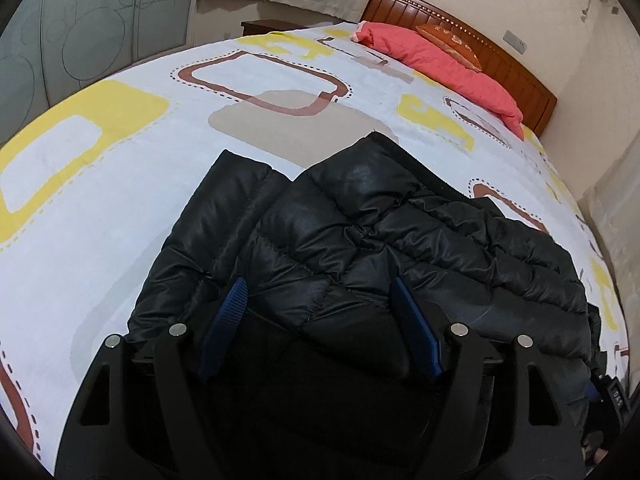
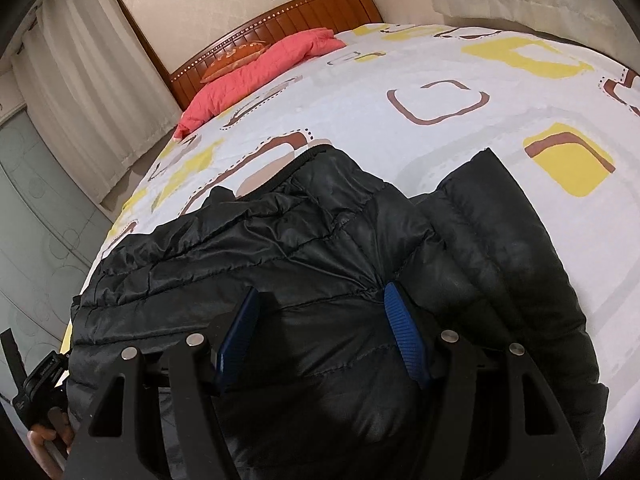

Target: Fold large clothes

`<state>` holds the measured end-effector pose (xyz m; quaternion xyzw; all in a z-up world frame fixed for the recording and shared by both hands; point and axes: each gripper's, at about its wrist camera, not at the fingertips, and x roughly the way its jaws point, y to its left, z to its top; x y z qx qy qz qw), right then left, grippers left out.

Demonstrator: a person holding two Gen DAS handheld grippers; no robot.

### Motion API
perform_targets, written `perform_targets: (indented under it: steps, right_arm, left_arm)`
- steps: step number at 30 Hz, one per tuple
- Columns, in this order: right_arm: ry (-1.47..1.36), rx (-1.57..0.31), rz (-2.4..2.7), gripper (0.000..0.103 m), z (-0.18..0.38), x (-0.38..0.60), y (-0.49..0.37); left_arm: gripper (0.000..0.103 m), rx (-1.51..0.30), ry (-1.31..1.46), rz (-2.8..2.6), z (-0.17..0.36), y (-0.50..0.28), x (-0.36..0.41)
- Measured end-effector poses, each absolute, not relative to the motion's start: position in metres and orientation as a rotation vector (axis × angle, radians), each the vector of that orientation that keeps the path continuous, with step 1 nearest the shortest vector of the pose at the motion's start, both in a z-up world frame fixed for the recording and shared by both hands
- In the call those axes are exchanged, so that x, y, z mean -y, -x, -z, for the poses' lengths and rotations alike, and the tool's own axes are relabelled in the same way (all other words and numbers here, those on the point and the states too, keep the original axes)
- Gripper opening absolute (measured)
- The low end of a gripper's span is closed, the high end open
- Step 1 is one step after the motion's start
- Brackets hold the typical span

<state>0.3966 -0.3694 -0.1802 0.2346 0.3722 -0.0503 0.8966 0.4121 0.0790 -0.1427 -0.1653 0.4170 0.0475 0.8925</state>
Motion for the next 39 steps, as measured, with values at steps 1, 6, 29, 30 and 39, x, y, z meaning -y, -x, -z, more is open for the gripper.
perform_targets:
  steps: [1,6,29,30,39]
  right_arm:
    - [-0.481,-0.772,0.107,0.064,0.179,0.369,-0.396]
    - [-0.492,-0.769,0.122,0.065,0.160,0.369,-0.385]
    - [-0.679,-0.751,0.196,0.066,0.154,0.420,-0.228]
    - [-0.706,-0.752,0.200,0.066,0.159,0.422,-0.219]
    - [-0.887,-0.751,0.163,0.073,0.196,0.416,-0.205]
  left_arm:
    - [0.074,-0.870,0.333,-0.103,0.141,-0.412,-0.078]
    - [0.075,-0.889,0.348,-0.100,0.126,-0.403,-0.081]
    - [0.089,-0.851,0.733,-0.245,0.137,-0.233,-0.173]
    - [0.089,-0.841,0.779,-0.232,0.142,-0.225,-0.175]
    - [0.091,-0.774,0.896,-0.141,0.161,-0.217,-0.156]
